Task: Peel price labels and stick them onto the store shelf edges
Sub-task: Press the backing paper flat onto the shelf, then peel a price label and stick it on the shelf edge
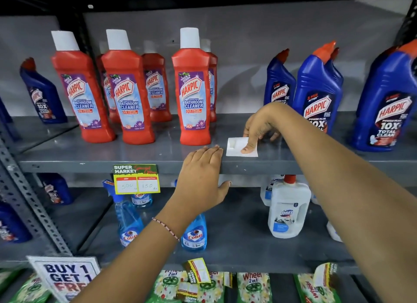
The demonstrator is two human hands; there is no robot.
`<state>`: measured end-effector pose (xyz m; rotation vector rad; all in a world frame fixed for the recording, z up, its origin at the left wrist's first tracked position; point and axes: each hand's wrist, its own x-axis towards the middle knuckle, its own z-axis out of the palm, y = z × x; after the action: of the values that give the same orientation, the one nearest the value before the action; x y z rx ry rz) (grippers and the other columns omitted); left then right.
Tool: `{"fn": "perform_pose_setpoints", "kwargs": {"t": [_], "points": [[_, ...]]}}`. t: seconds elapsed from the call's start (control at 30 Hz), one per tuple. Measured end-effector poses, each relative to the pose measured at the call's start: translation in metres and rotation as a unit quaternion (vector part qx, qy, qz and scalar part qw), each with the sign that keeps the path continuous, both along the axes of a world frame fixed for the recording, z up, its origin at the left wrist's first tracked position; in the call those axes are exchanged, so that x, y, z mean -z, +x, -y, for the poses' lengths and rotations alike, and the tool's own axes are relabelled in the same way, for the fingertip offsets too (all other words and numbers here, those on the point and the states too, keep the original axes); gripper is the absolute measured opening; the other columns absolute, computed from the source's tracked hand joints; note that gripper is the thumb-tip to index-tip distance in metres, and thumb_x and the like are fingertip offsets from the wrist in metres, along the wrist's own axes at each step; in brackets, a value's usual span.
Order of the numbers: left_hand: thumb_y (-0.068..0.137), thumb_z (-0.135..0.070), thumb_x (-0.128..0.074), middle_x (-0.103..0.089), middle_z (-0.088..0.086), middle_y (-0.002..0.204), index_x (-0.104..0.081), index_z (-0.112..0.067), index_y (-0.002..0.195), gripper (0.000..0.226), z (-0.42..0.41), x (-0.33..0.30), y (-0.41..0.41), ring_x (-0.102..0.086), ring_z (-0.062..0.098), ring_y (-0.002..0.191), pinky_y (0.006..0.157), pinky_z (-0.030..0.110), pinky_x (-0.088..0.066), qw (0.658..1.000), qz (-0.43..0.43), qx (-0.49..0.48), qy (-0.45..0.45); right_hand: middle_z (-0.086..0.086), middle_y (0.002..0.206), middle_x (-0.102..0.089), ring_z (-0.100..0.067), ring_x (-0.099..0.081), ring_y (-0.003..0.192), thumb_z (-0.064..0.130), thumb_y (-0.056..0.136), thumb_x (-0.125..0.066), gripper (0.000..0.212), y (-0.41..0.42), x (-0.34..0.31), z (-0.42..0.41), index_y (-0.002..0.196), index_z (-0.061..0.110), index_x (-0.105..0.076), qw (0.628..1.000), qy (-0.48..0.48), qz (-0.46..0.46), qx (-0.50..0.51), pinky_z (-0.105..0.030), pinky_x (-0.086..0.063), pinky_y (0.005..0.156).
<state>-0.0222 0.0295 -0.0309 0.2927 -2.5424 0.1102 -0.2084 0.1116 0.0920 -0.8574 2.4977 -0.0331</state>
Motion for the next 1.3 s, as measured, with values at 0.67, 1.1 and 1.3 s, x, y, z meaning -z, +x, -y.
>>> {"fn": "perform_pose_setpoints", "kwargs": {"t": [0.67,1.1,1.3], "points": [[0.071,-0.041,-0.06,-0.055,0.009,0.141,-0.052,-0.009,0.135,0.072,-0.005,0.002,-0.004,-0.051,0.031,0.129,0.109,0.043,-0.035,0.998,-0.025,0.0,0.053,-0.008,0.097,-0.078,-0.017,-0.075,0.088,-0.002,0.068,-0.083,0.049,0.088,0.072,-0.123,0.113,0.007,-0.066,0.701,-0.694,0.074,0.147,-0.033,-0.062,0.075],[0.081,-0.033,-0.07,-0.077,0.015,0.083,-0.075,-0.001,0.088,0.033,-0.171,-0.047,-0.038,-0.071,0.023,0.072,0.074,0.037,-0.062,0.658,-0.116,0.208,0.714,0.005,0.098,-0.067,-0.011,-0.053,0.092,0.0,0.078,-0.07,0.021,0.06,0.139,-0.24,0.094,0.012,-0.078,0.599,-0.659,-0.454,-0.01,-0.012,-0.04,0.088],[0.079,-0.012,-0.077,-0.078,0.015,0.081,-0.077,-0.004,0.085,0.01,-0.2,-0.036,-0.07,-0.072,0.025,0.07,0.072,0.036,-0.062,0.686,-0.088,0.172,0.701,0.003,0.103,-0.07,-0.015,-0.056,0.099,0.003,0.091,-0.059,0.021,0.033,0.157,-0.28,0.097,0.01,-0.078,0.622,-0.617,-0.477,-0.07,-0.031,-0.044,0.088]]}}
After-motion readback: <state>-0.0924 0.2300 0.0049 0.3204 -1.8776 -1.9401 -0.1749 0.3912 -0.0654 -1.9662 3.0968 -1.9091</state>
